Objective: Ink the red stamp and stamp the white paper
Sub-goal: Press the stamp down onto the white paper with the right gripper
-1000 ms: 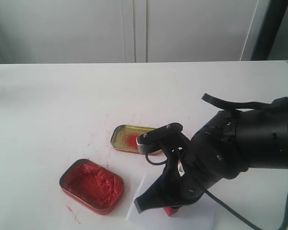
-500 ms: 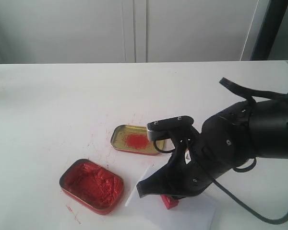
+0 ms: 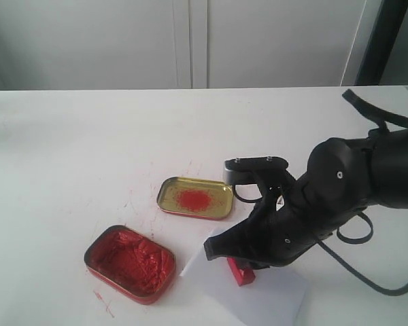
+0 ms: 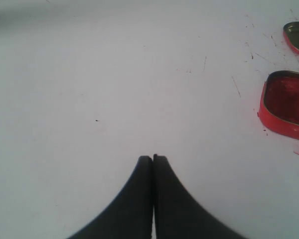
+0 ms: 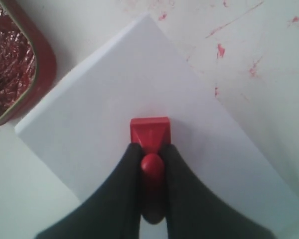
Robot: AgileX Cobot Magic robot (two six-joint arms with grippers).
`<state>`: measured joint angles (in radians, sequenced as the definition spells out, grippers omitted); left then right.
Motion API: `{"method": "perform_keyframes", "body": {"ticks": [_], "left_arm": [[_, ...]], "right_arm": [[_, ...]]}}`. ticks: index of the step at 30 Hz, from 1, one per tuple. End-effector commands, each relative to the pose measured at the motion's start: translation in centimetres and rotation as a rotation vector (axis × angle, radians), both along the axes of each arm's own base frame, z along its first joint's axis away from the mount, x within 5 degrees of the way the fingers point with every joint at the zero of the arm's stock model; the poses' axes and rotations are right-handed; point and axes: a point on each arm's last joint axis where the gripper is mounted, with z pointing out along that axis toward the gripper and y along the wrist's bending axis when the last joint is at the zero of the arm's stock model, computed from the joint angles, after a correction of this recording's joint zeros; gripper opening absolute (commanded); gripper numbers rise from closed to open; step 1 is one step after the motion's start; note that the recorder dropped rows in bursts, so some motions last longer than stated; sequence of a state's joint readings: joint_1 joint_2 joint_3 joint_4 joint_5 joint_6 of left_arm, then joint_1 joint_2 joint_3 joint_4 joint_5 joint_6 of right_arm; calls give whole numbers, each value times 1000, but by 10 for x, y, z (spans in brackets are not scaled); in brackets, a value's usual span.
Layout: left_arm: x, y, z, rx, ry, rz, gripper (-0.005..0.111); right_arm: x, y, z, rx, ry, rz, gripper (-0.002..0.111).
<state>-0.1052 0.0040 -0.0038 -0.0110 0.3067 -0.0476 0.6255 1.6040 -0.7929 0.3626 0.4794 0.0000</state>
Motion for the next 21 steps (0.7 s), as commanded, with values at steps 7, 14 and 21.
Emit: {"method": "perform_keyframes", "body": {"ticks": [7, 14, 21], "left_arm": [[0, 0, -1, -15, 0, 2, 0], [0, 0, -1, -15, 0, 2, 0], [0, 0, -1, -15, 0, 2, 0]], "right_arm": [[6, -17, -5, 51, 12, -3, 0], [12, -19, -17, 96, 63, 5, 0], [17, -24, -20, 144, 78, 16, 0]]}}
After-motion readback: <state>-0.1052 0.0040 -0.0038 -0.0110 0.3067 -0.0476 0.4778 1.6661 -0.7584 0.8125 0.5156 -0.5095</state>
